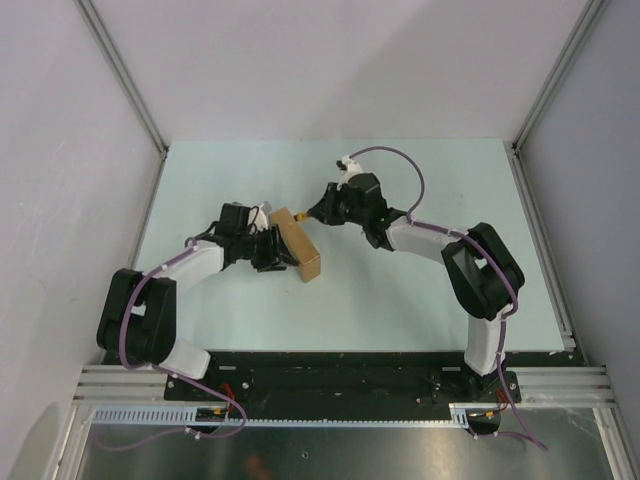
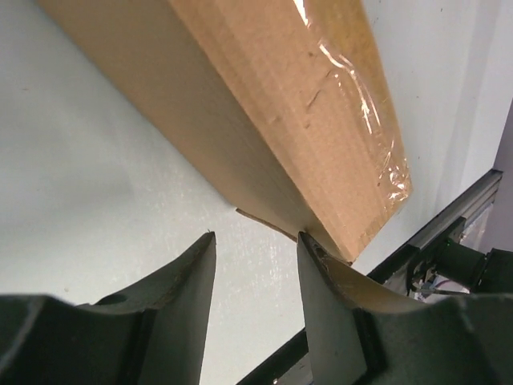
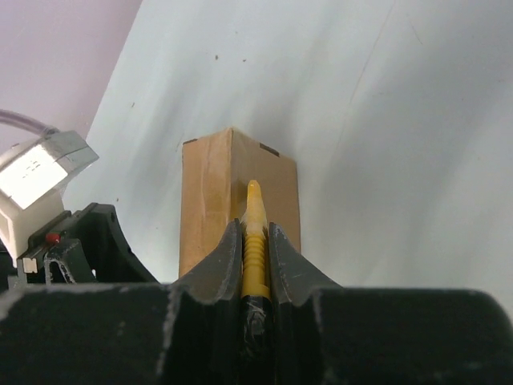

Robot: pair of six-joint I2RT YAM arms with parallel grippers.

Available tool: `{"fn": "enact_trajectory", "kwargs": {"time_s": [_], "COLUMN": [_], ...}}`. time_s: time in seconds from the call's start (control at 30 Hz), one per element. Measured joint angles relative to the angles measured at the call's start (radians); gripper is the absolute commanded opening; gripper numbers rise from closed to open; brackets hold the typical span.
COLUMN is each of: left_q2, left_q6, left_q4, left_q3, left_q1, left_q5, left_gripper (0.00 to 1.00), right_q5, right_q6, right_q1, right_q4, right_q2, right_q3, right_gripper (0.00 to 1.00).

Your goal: Unpack the express box

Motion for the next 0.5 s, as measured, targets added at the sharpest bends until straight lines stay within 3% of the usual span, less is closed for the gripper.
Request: {"fn": "enact_trajectory", "kwargs": {"time_s": [0.27, 0.5], "left_q2": [-0.168, -0.255], "left_q6": [0.001, 0.047], "left_q4": [0.001, -0.005], "left_q3": [0.0, 0.097], "left_q1": [0.034, 0.047], "left_q5": [-0.192, -0.296], "left_gripper": [0.52, 0.58], "right_q5": [0.06, 0.192], "right_q6": [-0.047, -0.099], "right_q1": [-0.004, -0.004], "right_q4": [-0.098, -0.284], "right_q2": [-0.015, -0.185], "right_q3": [0.076, 0.089], "right_gripper": [0.0, 0.0]}}
